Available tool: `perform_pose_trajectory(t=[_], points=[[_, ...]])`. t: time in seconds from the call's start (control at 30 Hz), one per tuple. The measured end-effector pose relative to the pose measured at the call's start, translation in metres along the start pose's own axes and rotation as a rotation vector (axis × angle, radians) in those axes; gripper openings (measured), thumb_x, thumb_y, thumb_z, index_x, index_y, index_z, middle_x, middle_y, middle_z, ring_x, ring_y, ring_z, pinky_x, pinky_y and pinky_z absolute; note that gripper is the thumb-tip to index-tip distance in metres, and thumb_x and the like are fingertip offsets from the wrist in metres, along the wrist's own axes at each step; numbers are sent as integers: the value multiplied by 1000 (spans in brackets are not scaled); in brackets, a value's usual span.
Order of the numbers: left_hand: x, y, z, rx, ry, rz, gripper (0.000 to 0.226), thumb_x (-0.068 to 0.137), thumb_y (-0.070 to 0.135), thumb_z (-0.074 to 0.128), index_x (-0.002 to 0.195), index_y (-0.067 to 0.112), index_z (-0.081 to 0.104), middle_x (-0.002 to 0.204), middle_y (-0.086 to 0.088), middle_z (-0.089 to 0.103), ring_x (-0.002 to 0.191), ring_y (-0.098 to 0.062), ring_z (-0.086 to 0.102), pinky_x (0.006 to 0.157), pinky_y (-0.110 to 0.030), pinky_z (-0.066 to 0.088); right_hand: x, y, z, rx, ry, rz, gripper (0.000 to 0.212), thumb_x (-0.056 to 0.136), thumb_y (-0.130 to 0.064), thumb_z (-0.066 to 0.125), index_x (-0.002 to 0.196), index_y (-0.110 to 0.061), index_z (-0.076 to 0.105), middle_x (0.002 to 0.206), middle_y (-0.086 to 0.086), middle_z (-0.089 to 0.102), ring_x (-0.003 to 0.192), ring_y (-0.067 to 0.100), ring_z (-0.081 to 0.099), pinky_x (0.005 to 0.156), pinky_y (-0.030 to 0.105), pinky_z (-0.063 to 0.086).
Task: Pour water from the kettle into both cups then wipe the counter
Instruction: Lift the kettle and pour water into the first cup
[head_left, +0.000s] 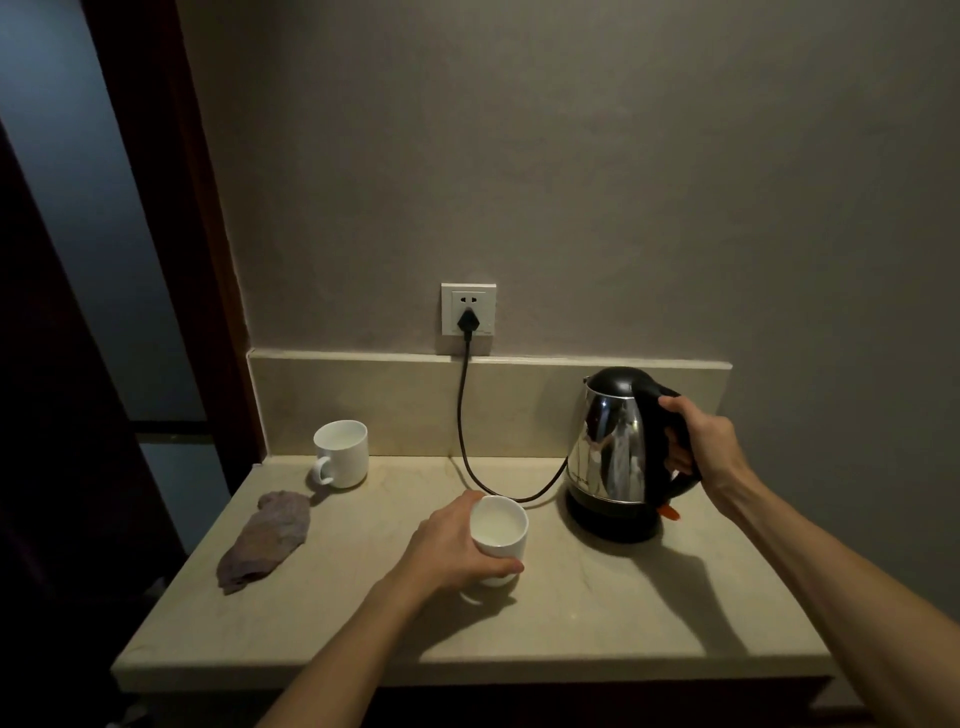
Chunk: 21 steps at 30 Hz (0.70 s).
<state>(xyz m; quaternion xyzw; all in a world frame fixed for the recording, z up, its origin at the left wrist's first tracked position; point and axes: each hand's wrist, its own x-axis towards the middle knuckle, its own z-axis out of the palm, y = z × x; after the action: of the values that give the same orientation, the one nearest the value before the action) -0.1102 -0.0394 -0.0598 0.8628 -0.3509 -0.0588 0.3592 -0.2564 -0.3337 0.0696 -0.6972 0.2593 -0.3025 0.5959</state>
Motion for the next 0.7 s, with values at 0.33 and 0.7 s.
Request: perform_pose_trajectory(t=[0.33,0.7], points=[[2,-2,0,2,-17,10,92,46,89,79,123,49,47,116,23,62,101,-7,61,87,-35,57,-13,-21,4,-178,-209,-77,41,92,-41,61,65,-10,59,50,-4,50,45,10,45,48,21,38],[1,-5,0,-46,-24,3,91,48,85,81,124,51,43,116,23,59,98,-5,60,77,-19,51,-21,-29,13,-385,-404,-12,50,69,-59,69,60,-11,61,47,-3,49,37,8,44,39,17,35]])
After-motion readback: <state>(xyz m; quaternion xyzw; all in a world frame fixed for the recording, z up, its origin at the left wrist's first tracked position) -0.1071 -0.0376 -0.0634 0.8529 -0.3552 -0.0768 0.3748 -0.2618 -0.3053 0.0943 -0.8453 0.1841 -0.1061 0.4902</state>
